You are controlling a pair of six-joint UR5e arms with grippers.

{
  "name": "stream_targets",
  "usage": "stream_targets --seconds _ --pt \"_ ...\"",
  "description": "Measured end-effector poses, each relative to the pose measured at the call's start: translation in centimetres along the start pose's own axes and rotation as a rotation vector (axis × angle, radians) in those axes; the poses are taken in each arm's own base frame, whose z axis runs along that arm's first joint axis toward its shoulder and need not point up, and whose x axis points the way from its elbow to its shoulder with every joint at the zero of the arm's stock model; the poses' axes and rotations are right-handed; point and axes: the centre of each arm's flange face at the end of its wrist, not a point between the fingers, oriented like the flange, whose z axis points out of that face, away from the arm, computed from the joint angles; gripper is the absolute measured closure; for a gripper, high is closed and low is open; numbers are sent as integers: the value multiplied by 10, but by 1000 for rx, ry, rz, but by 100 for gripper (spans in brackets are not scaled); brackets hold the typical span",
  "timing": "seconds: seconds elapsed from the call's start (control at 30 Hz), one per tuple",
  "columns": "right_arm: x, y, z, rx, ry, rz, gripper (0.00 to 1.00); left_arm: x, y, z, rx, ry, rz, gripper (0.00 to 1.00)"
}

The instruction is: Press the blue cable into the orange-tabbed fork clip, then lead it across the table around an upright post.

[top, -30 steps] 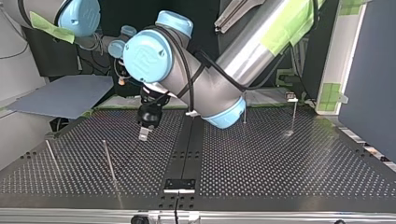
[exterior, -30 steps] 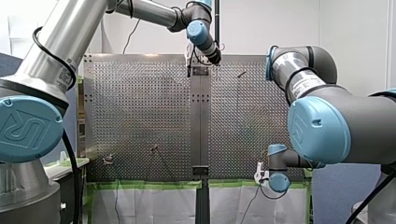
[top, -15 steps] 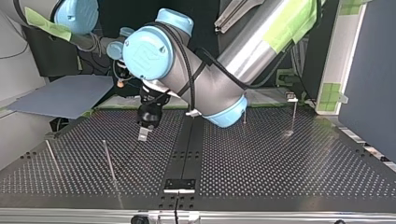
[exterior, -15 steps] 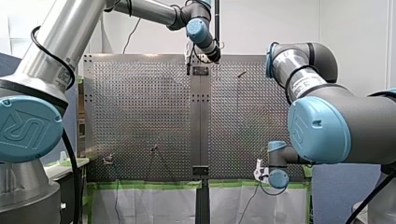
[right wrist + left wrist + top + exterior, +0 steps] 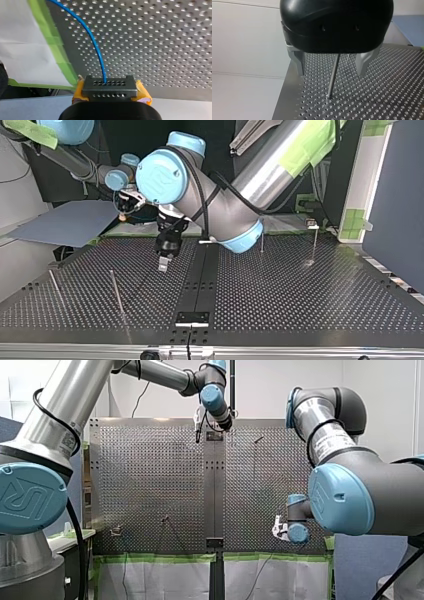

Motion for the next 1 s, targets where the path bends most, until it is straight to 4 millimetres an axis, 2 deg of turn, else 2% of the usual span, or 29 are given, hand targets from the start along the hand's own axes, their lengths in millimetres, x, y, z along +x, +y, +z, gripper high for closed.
stream_targets --seconds 0.5,1.0 --pt "75 -9 -7 27 20 11 100 15 3 13 -17 -71 -28 0" --pt "160 -21 -11 108 86 39 100 45 -6 14 31 -89 -46 0"
